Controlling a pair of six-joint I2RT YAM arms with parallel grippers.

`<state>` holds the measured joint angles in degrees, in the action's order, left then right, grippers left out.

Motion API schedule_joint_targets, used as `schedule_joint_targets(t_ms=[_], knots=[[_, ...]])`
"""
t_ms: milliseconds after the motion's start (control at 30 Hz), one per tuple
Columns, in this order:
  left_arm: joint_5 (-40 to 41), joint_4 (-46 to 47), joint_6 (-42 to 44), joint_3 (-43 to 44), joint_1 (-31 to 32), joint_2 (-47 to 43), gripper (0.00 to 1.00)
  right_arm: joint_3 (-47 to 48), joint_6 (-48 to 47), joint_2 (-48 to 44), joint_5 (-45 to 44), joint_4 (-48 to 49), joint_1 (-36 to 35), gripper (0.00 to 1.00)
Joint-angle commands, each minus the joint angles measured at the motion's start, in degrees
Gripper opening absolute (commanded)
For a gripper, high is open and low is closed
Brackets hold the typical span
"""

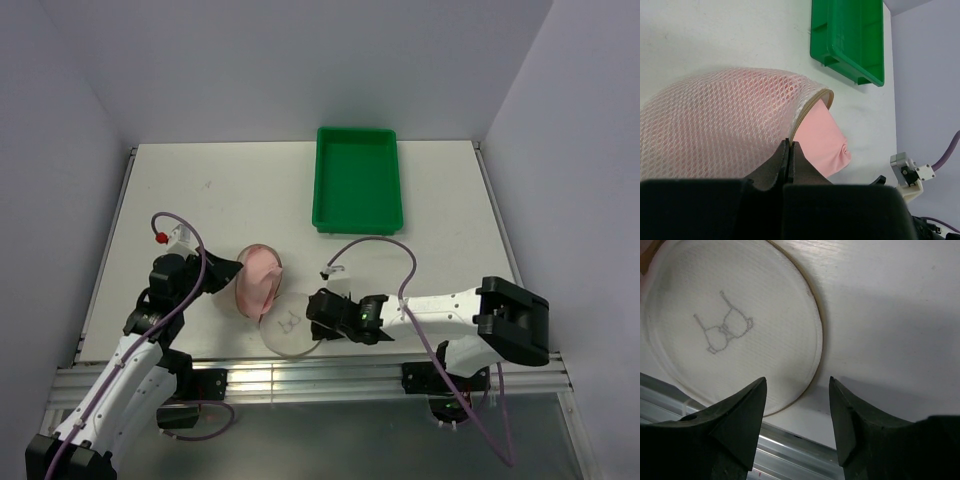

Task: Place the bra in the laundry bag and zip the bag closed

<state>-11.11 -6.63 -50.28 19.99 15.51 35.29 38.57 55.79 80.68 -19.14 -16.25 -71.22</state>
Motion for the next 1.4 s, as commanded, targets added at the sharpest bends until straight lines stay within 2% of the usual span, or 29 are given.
schedule_joint_targets(t_ms=[0, 67, 100, 267, 433, 500, 533, 733, 833, 933, 967, 1067, 1167, 1300, 1367], knots=[[-1.2, 2.9, 0.6, 0.4, 0.0, -0.7, 0.0, 2.1, 1.4, 2.1, -0.9, 2.4, -1.1, 0.61], [-1.0, 2.9, 0.8, 0.6, 0.0, -0.8, 0.0, 2.5, 1.8, 3.5, -1.2, 2.0, -1.3, 0.56], [-1.0, 2.5, 0.9, 0.8, 0.0, -0.8, 0.0, 3.3, 1.9, 4.8, -1.9, 0.4, -1.6, 0.49], [-1.0, 2.5, 0.8, 0.9, 0.0, -1.3, 0.0, 5.4, 2.0, 6.1, -5.7, -4.0, -3.2, 0.42], [-1.0, 2.3, 0.8, 0.8, 0.0, -1.6, 0.0, 6.0, 2.0, 8.9, -6.7, -4.8, -3.6, 0.18], [-0.7, 1.7, 1.0, 1.0, 0.0, -1.8, 0.0, 5.8, 2.3, 7.8, -9.1, -6.7, -3.6, 0.04], [-0.6, 1.5, 1.3, 1.1, 0.0, -1.9, 0.0, 5.7, 2.1, 7.0, -11.6, -7.1, -3.5, 0.01], [-0.5, 1.2, 1.7, 2.2, 0.0, -0.7, 0.0, 6.8, -3.7, -3.5, -16.6, -9.6, -3.7, 0.0], [-0.6, -0.2, 2.2, 4.6, 0.0, 0.0, 0.0, 10.6, -8.3, -10.3, -18.3, -14.6, -3.6, 0.0], [-1.3, -3.0, 3.3, 9.0, 0.0, 0.7, 0.0, 16.7, -16.8, -16.8, -16.9, -18.5, -3.1, 0.0], [-1.5, -4.1, 3.8, 10.3, 0.0, 1.0, 0.0, 21.4, -18.3, -19.0, -16.4, -19.9, -3.0, 0.0], [-1.2, -8.5, 5.9, 16.2, 0.0, 1.5, 0.0, 31.8, -22.7, -21.3, -15.2, -25.7, -2.8, 0.0], [0.0, -9.6, 7.3, 18.8, 0.0, 1.3, 0.0, 34.9, -25.9, -22.0, -13.9, -24.9, -2.2, 0.0], [-2.1, -7.6, 6.7, 16.8, 0.0, 3.2, 0.0, 35.5, -28.7, -19.2, -9.3, -22.4, 5.4, 0.0], [-1.9, -9.3, 7.5, 19.7, 0.0, 3.5, 0.0, 41.6, -31.3, -19.8, -9.2, -22.4, 6.9, 0.0]])
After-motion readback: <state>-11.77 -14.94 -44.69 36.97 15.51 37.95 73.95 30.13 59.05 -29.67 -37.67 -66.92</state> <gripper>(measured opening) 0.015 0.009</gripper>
